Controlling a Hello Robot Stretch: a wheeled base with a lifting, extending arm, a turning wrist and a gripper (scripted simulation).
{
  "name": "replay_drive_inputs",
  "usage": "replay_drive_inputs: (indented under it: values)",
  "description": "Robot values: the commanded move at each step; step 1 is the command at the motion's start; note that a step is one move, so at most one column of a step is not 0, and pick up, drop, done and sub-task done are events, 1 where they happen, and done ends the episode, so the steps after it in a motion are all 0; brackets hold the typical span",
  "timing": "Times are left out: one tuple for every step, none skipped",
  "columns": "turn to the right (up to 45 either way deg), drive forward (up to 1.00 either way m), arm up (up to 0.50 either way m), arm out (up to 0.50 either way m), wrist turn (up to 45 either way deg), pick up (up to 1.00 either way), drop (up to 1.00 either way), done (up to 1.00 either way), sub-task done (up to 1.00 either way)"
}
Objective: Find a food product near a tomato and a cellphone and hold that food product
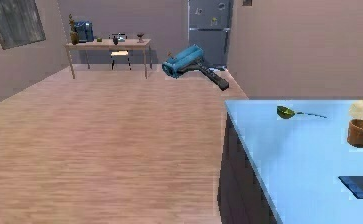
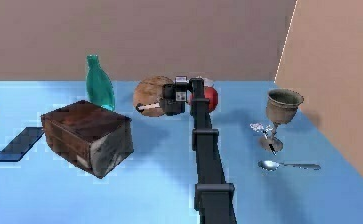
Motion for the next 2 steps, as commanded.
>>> replay_drive_inputs:
  values:
    - [0.0, 0.0, 0.1, 0.0, 0.0, 0.0, 0.0, 0.0, 0.0]
    - [0.0, 0.0, 0.0, 0.0, 0.0, 0.0, 0.0, 1.0, 0.0]
